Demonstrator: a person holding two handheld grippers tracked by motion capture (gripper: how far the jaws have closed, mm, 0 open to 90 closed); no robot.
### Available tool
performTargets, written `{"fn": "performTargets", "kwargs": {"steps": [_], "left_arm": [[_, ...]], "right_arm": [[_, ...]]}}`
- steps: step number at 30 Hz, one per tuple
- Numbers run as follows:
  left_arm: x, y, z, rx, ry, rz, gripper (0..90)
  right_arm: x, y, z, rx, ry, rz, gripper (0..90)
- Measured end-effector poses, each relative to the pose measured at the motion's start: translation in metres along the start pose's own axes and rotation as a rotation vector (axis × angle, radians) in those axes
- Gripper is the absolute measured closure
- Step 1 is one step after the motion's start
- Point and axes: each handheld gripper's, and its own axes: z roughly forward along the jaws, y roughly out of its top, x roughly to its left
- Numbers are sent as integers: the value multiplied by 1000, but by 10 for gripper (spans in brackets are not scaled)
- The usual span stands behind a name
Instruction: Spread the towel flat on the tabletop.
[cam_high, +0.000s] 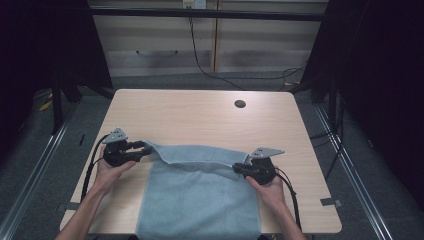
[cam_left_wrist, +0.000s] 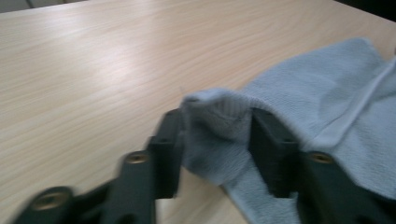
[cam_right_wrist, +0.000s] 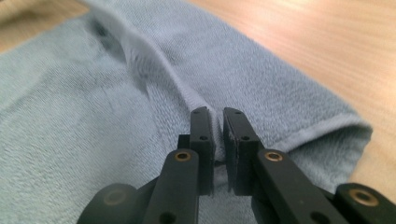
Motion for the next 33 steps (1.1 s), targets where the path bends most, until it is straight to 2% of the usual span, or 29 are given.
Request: {"fn": "performTargets", "kwargs": {"steps": [1,2,3,4,5,6,10,12,18,22,25,28,29,32,33], "left_arm": [[-3,1,1,3,2,6,671],[-4,2,0,7,11,30,671],[-4,2,0,0,0,15,781],[-4,2,1,0,6,-1,781],[-2,0,3,7,1,-1,863],[-3,-1,3,8,4,-5,891],[-5,-1,1,-4,-10,-17,900],[-6,3,-4,-36,-38,-43,900],[-9,10,-18,-76,-36,-40,900],[-12,13,-25,-100,-59,-38,900],[-16,10,-19,-43,-59,6,900],[-20,2,-12,19,-85,31,900],[-24,-1,-10,57,-83,64,899],[-32,-8,-9,98,-97,96,893],[-34,-10,-11,104,-92,100,833]], "right_arm": [[1,2,-1,-13,-2,-1,831],[1,2,-1,-13,-2,-1,831],[1,5,-4,-31,-3,5,831],[1,5,-4,-31,-3,5,831],[0,7,-6,-33,-23,4,831],[-1,8,-8,-37,-28,7,831],[-7,9,-15,-60,-51,15,831],[-9,11,-19,-78,-54,29,830],[-11,18,-30,-129,-66,30,831],[-14,22,-36,-160,-79,36,831],[-14,23,-38,-157,-78,40,831],[-11,16,-34,-108,-74,24,831],[-10,14,-33,-97,-74,25,831],[-10,5,-30,-66,-76,25,831],[-10,2,-29,-53,-76,28,831]]}}
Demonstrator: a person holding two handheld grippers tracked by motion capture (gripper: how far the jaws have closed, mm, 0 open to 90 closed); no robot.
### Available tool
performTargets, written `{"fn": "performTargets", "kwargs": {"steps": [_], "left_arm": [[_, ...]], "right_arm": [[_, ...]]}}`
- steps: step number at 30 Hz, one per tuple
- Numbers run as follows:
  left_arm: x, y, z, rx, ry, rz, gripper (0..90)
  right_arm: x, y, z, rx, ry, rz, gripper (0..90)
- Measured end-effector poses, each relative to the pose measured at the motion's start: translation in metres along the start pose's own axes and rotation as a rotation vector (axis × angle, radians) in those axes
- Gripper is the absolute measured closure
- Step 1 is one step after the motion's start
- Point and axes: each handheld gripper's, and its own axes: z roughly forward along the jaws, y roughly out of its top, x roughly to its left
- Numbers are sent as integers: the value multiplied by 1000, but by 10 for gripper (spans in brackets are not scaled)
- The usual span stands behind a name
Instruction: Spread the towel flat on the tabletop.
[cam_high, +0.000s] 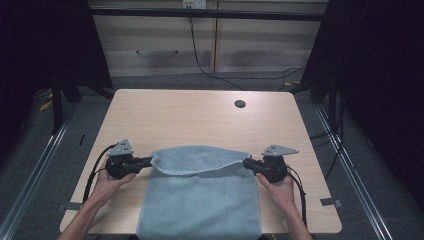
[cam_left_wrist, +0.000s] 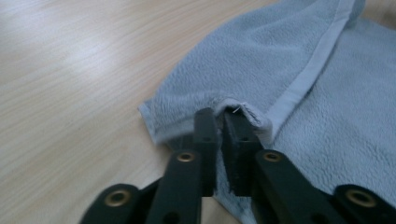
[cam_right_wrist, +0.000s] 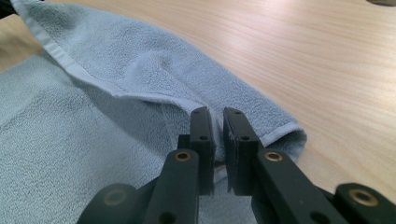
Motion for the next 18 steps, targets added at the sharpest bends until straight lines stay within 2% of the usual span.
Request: {"fn": "performTargets", "kwargs": {"steps": [1,2,3,5,7,10,11,12,13,14,15,17,18], "left_arm": [[-2,-1,-2,3,-2,9,833],[-4,-2,-4,1,3,8,746],[-4,-2,-7,5,16,19,746],[-5,-3,-14,1,19,29,691],[-5,-4,-22,-29,23,6,642],[-4,-2,-30,-70,23,-5,601],[-4,-1,-30,-93,6,-25,569],[-3,0,-29,-104,8,-19,569],[-4,1,-25,-109,-5,-33,541],[-5,1,-15,-74,-11,-26,482],[-5,1,-15,-74,-11,-26,485],[-4,-3,-2,6,-5,1,482],[-2,-6,4,34,-6,-1,470]], "right_arm": [[0,0,0,0,0,0,831],[0,-1,1,2,1,-2,831],[0,-1,1,2,1,-2,831],[-1,-1,2,0,1,3,831],[-1,-1,2,1,0,4,831],[-1,-1,3,3,0,7,831],[0,-1,4,3,3,9,831],[0,-1,4,3,3,9,831],[0,-1,4,3,5,4,830],[0,-1,5,7,4,8,830],[0,-1,5,7,4,8,830],[0,-1,6,7,2,9,830],[0,-1,5,6,5,8,830]]}}
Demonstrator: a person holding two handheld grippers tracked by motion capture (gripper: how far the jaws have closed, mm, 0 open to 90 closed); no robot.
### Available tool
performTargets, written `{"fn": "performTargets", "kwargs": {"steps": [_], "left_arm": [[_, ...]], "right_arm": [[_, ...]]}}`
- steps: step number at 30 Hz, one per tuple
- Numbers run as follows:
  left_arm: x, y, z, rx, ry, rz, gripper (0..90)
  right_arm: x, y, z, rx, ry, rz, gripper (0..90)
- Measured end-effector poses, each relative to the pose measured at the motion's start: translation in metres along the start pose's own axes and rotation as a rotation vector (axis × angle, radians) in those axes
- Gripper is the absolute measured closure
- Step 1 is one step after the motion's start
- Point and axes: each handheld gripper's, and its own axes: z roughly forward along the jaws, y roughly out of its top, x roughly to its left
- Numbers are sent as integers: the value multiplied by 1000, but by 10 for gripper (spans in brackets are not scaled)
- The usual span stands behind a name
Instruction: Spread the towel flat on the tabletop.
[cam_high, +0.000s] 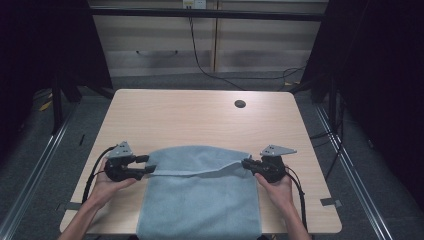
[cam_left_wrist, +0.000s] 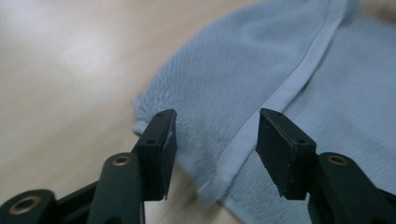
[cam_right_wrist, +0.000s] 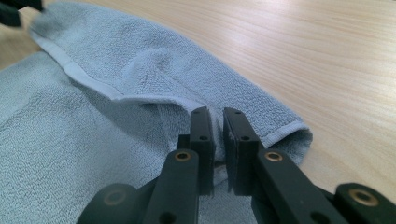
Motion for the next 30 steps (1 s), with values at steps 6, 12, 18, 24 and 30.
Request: {"fn": "performTargets", "kwargs": {"steps": [6,12,18,24,30], "left_arm": [[-1,-12,16,77,-21,25,456],[-4,-16,19,58,9,52,634],[-2,-15,16,35,-45,-7,811],[-7,0,-11,-84,-77,-40,825],[-16,35,-40,-172,-74,4,824]], "right_arm": [[-2,-2,2,4,5,1,829],[-1,-2,2,7,3,4,829],[0,-1,1,0,9,-2,829],[3,12,-15,-73,17,-6,830],[9,46,-46,-188,9,-48,830]]}}
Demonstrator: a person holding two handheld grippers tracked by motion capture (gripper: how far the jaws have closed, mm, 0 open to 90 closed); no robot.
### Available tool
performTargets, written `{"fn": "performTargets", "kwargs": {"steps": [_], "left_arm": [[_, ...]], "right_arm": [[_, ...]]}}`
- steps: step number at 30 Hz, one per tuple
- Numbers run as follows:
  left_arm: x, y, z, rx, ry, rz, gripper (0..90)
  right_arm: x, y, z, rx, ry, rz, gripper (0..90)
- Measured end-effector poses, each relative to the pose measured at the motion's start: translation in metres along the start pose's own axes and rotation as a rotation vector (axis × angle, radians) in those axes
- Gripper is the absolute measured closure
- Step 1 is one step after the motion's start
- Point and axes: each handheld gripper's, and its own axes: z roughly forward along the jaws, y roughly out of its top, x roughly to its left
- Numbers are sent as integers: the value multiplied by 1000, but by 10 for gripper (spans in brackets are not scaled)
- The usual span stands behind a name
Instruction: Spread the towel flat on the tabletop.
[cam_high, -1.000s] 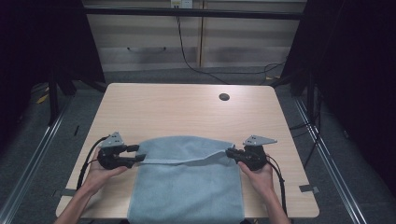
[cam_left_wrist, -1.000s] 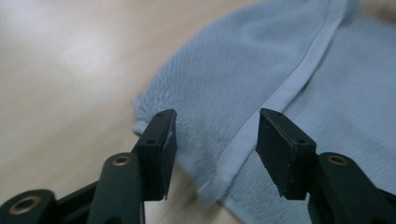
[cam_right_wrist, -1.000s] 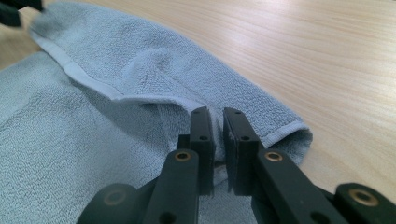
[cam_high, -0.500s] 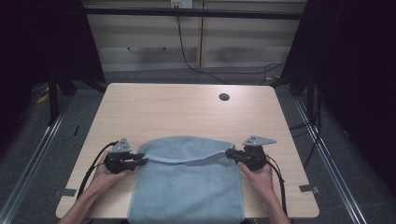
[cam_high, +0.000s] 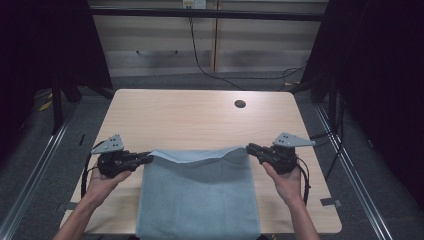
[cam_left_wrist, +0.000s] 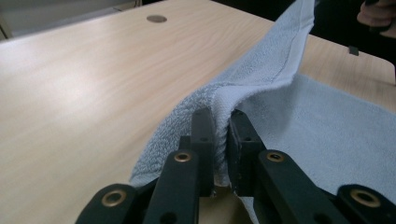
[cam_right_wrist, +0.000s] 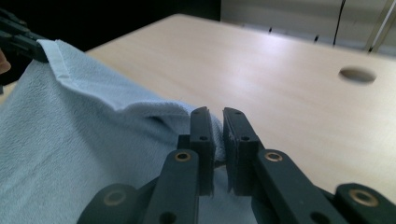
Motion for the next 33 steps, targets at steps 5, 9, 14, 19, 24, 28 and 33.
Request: {"fn": "performTargets", "kwargs": {"steps": [5,9,14,19,24,28,33], "left_arm": [[-3,20,-3,-7,-3,32,818],[-1,18,0,-4,-14,19,794],[5,13,1,1,9,4,834],[14,16,-1,-18,34,-26,864],[37,35,-4,-81,103,-83,864],[63,63,3,-114,155,-124,858],[90,83,16,-131,257,-192,761]], "right_arm": [[-1,32,-14,-72,-6,-26,830],[-2,40,-13,-77,-11,-31,830],[0,38,-5,-65,4,-32,830],[0,40,2,-69,12,-30,830],[-8,53,7,-64,-14,-32,831],[-36,84,23,-78,-54,3,828],[-58,97,46,-30,-151,25,730]]}}
